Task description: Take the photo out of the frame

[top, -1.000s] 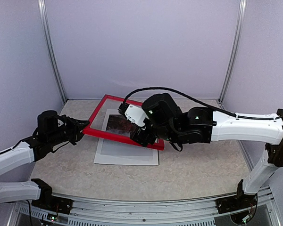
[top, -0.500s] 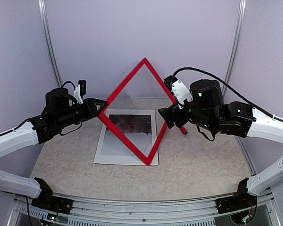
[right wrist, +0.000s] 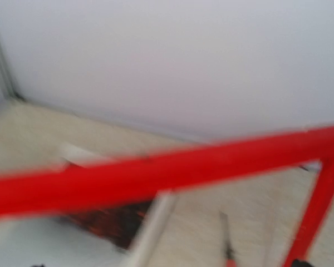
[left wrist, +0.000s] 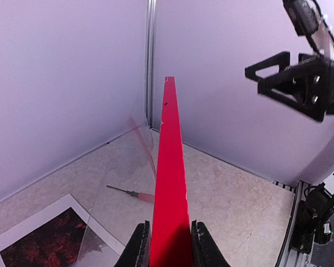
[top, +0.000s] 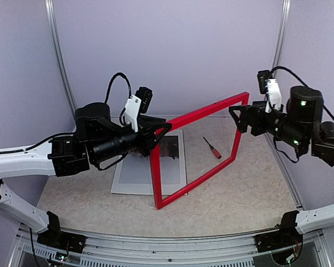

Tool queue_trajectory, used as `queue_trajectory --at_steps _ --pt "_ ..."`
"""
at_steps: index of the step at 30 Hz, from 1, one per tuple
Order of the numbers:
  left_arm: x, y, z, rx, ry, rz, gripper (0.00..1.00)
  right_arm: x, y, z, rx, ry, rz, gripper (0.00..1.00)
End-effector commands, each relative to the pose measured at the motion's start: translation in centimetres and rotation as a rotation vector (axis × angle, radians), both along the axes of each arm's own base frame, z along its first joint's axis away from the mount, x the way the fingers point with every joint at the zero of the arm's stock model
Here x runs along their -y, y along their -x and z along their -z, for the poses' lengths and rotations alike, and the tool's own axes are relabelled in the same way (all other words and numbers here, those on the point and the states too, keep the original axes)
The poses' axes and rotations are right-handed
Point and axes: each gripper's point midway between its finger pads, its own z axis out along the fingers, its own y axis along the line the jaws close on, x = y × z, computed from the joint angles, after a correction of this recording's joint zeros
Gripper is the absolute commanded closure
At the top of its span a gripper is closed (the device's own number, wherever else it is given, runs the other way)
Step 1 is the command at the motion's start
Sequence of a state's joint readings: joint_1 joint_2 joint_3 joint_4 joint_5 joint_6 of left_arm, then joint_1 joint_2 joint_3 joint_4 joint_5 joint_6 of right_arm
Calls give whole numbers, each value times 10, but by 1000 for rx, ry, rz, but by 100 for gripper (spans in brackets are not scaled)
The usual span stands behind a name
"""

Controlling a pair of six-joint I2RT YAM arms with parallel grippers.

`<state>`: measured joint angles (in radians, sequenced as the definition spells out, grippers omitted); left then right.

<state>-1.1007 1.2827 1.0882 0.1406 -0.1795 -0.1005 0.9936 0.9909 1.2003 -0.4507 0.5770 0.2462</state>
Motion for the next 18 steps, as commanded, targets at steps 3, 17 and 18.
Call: queue_trajectory --at_steps 3,17,18 --pt "41 42 -11 263 -65 23 100 56 67 -68 92 -335 -160 5" --pt "157 153 107 407 -401 475 100 80 54 -56 -22 -236 12 8" --pt "161 156 115 401 -414 492 100 76 52 -55 -26 -222 12 8"
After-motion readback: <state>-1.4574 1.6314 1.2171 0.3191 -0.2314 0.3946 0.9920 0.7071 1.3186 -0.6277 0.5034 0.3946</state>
